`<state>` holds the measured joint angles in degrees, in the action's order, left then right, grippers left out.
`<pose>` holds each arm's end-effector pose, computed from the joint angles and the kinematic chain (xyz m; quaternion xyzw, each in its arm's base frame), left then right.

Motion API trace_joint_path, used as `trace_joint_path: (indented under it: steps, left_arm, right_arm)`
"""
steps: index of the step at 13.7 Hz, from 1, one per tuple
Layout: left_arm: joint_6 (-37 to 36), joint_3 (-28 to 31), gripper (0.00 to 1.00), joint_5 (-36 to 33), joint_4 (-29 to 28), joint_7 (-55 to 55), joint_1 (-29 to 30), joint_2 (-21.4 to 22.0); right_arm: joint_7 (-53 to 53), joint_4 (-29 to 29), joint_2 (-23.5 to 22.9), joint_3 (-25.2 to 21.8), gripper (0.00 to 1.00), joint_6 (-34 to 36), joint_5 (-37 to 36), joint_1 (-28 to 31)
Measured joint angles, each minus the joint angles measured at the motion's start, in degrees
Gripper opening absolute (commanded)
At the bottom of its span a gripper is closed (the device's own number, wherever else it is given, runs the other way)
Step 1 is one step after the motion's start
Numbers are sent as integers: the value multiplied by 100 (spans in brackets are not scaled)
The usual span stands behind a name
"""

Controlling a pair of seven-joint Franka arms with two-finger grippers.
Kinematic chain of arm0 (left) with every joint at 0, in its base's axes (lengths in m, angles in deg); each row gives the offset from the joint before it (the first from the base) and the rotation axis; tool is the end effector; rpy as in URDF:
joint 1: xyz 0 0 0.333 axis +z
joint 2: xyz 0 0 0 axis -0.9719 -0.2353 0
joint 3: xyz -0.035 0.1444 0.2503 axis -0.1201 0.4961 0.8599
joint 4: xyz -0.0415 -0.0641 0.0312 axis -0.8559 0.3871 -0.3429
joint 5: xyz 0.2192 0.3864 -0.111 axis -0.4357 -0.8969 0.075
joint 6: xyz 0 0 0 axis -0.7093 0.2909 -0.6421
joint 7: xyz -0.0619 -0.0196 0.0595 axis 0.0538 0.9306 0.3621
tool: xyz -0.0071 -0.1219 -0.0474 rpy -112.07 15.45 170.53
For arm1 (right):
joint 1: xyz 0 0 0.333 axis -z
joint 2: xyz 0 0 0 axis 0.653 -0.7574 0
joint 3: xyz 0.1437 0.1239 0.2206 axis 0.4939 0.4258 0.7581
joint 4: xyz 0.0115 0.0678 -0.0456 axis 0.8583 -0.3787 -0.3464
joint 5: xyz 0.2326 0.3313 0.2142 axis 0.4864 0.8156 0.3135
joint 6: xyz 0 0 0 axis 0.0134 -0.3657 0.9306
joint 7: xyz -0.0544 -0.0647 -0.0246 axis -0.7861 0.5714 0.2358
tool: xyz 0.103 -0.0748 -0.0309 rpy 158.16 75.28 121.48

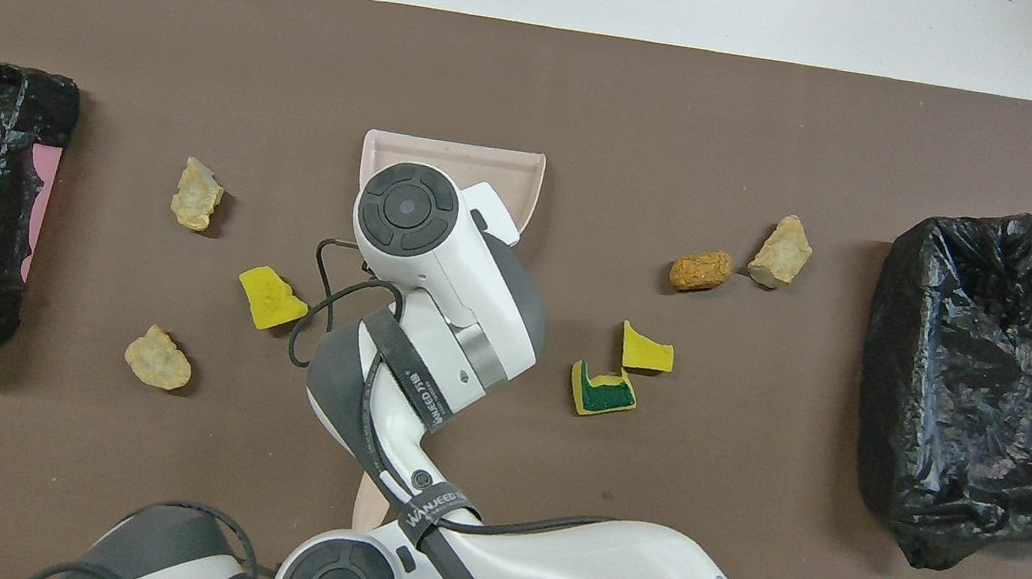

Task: Sweep and dump trash in bin
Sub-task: 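Slide the dustpan toward the trash while the left gripper brings the brush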

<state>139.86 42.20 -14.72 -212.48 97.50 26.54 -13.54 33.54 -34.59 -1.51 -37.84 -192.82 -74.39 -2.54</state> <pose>0.2852 -0.3525 0.2966 -0.9798 0.1129 0.1464 0.0766 0.6152 0.5056 0.2791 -0.9973 0.0725 0.0025 0.0145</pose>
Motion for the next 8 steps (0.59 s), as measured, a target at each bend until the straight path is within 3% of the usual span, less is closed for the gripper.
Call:
trace_joint_path:
  steps: [5,8]
  left_arm:
    - [-1100,39,0,-736,66,-206,1132,627]
    - [-1341,51,0,-1022,-54,-214,1815,728]
  right_arm:
    - [61,89,227,-10,0,558,6,59]
    - [503,76,555,-10,0,860,10,81]
